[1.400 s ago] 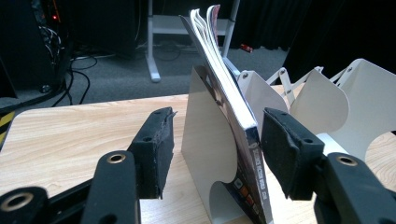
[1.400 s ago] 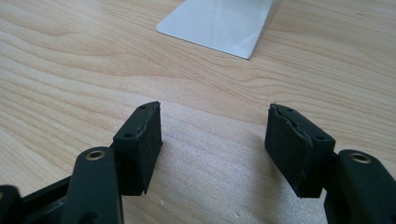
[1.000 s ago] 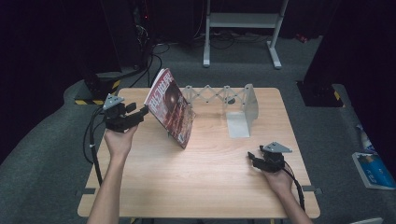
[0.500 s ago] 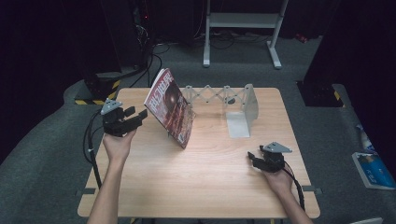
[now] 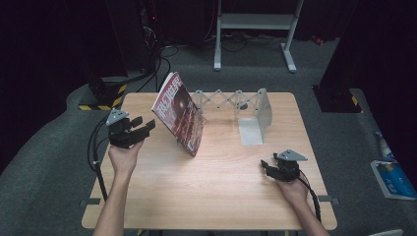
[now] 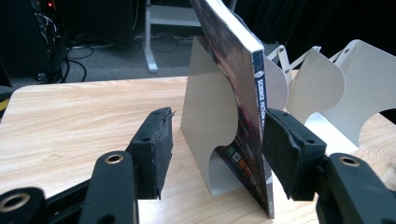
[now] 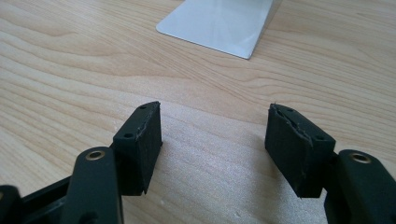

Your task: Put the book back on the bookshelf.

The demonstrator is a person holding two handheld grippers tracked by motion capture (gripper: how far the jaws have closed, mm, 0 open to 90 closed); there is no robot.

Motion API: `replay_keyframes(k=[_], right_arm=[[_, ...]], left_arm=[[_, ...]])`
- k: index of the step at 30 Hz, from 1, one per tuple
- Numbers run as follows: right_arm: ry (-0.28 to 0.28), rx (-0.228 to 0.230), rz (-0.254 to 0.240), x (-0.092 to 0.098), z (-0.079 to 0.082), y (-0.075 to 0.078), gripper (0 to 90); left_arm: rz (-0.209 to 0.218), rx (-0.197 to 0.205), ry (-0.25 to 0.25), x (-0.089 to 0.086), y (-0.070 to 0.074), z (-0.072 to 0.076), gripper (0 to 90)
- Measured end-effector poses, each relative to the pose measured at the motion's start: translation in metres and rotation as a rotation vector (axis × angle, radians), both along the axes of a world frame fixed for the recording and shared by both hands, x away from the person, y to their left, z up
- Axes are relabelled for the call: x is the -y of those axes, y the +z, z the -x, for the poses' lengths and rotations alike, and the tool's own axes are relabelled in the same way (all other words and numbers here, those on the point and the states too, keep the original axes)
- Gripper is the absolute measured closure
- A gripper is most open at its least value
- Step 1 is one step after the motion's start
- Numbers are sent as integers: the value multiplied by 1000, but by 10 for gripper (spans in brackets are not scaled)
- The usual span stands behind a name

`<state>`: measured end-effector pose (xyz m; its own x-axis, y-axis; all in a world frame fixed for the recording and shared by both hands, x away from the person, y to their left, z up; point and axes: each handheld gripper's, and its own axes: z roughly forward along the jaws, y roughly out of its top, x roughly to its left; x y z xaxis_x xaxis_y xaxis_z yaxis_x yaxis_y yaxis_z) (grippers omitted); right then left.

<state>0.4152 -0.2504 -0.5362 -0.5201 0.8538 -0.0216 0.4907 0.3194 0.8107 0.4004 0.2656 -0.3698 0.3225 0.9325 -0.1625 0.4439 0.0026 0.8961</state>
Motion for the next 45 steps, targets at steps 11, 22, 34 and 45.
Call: replay_keyframes(k=[11, 22, 34, 45], right_arm=[[0, 0, 0, 0, 0, 0, 365], [0, -1, 0, 0, 0, 0, 365], [0, -1, 0, 0, 0, 0, 365], [-1, -1, 0, 0, 0, 0, 364]], left_arm=[[-6, -5, 3, 1, -6, 3, 433], [4, -12, -5, 3, -14, 6, 432], [11, -22, -15, 4, -24, 11, 431], [19, -30, -21, 5, -31, 15, 431]])
